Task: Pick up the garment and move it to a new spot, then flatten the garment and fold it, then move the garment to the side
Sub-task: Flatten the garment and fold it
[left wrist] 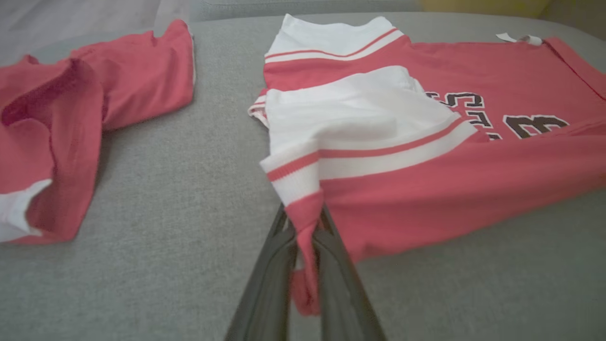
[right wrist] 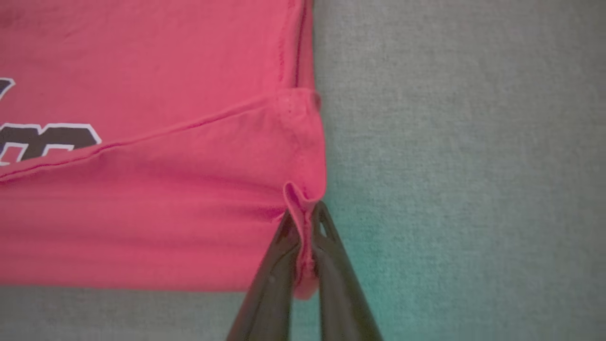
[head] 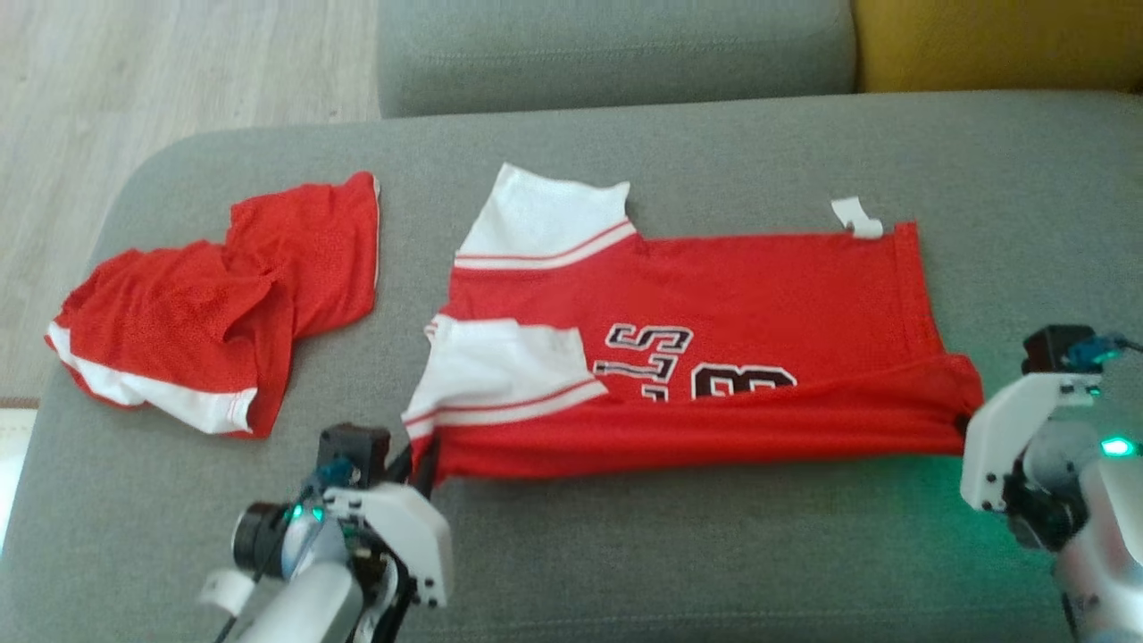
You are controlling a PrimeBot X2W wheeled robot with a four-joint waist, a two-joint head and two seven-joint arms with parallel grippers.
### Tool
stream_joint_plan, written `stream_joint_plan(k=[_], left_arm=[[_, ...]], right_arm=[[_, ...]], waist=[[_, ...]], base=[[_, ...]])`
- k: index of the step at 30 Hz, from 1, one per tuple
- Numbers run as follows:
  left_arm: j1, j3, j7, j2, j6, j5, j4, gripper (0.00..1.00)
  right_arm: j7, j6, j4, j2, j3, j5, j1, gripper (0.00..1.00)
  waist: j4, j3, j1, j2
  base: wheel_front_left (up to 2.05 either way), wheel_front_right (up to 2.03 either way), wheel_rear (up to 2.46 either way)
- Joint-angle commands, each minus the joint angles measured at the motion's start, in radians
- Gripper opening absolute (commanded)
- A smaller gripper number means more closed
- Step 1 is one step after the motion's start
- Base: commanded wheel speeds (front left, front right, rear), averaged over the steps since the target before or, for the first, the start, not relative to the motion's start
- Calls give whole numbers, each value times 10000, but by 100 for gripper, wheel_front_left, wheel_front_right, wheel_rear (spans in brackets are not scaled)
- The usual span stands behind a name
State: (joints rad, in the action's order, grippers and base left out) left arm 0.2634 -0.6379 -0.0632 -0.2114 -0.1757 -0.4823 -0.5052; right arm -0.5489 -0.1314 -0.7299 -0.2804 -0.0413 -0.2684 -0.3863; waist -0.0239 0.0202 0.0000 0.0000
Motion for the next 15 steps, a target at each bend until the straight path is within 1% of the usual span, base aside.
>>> stream_joint_plan(k=[1, 6, 7, 8, 9, 12, 15], left_arm=[[257, 358, 84, -416, -78, -91, 455, 0], [-79, 267, 443, -522, -309, -118, 1103, 0], [-101, 267, 477, -517, -348, -132, 1177, 26], [-107, 274, 480, -510, -383, -139, 1235, 76], [-97, 283, 439, -513, -424, -122, 1280, 100], [-18, 400, 212, -486, -550, -122, 1404, 100], [132, 659, -205, -489, -656, -173, 1602, 100]], right_arm=[[-91, 7, 553, -414, -128, -125, -29, 0], [-296, 7, 1382, -411, 87, -356, 553, 0], [-218, 7, 1546, -382, 187, -341, 617, 20], [-114, 7, 1708, -335, 279, -320, 673, 100], [-18, 7, 1843, -259, 400, -324, 716, 100], [360, 7, 2321, -30, 646, -265, 735, 100], [971, 7, 2843, 189, 864, -205, 582, 100]], waist=[[-63, -103, 0, 0], [-117, -57, 0, 0], [-132, -32, 0, 0], [-144, -10, 0, 0], [-161, 17, 0, 0], [-223, 121, 0, 0], [-328, 276, 0, 0]], base=[[0, 0, 0], [0, 0, 0], [0, 0, 0], [0, 0, 0], [0, 0, 0], [0, 0, 0], [0, 0, 0]])
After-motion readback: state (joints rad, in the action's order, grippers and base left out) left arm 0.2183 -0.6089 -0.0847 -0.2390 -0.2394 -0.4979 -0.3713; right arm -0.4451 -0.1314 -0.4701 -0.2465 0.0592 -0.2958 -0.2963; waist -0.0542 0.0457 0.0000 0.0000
